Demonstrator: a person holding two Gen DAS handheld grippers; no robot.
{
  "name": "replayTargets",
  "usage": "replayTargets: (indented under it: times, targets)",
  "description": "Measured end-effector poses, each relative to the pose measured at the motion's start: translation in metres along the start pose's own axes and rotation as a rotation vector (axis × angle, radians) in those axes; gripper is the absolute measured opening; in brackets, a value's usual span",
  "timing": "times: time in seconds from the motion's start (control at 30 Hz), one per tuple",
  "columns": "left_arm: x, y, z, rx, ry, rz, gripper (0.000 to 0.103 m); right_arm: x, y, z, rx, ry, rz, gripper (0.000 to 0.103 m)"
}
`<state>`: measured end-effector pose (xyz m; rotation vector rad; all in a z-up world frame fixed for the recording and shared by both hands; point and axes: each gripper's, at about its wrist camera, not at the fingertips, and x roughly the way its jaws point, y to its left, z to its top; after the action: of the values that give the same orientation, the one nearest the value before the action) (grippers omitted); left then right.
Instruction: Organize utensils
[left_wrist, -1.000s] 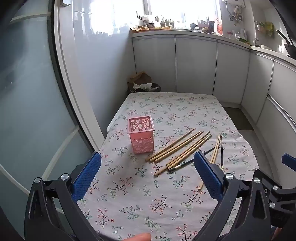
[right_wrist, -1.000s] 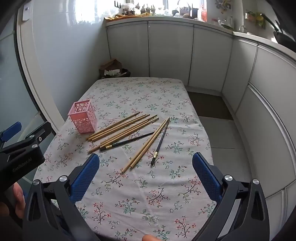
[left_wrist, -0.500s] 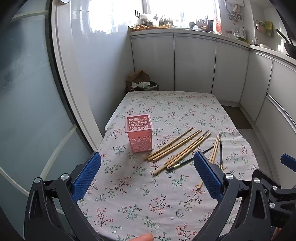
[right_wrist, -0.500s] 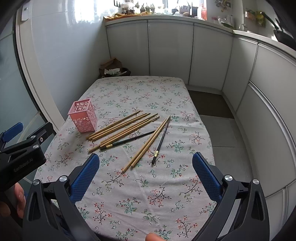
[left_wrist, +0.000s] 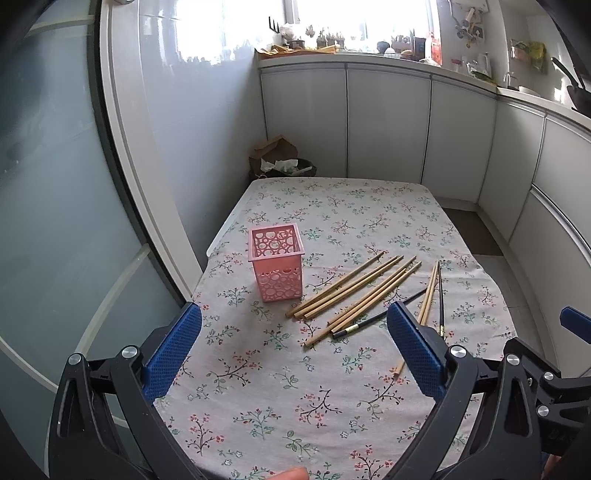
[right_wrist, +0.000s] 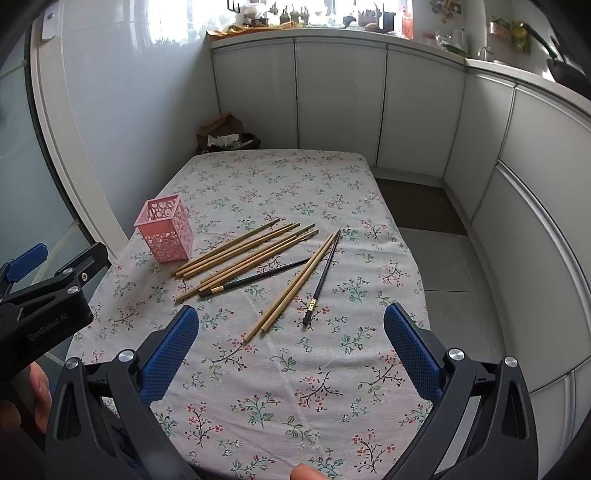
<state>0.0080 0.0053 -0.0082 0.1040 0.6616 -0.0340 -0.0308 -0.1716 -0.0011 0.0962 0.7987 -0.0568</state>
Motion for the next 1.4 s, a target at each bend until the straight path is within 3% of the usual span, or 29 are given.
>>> replayTargets:
  times: [0.77,1.4]
  targets:
    - [0.0089,0.0002,-0.0010,-0.008,0.031,-0.056,0.096,0.0038,-0.0034,0.0011,0.000,0.003,-0.015,0.098]
    - [0.0096,0.0011,-0.0007,-0.015,0.025,-0.060,0.096,0.0062,-0.0025,-0.0003,-0.012,0.003,-0.029,0.098]
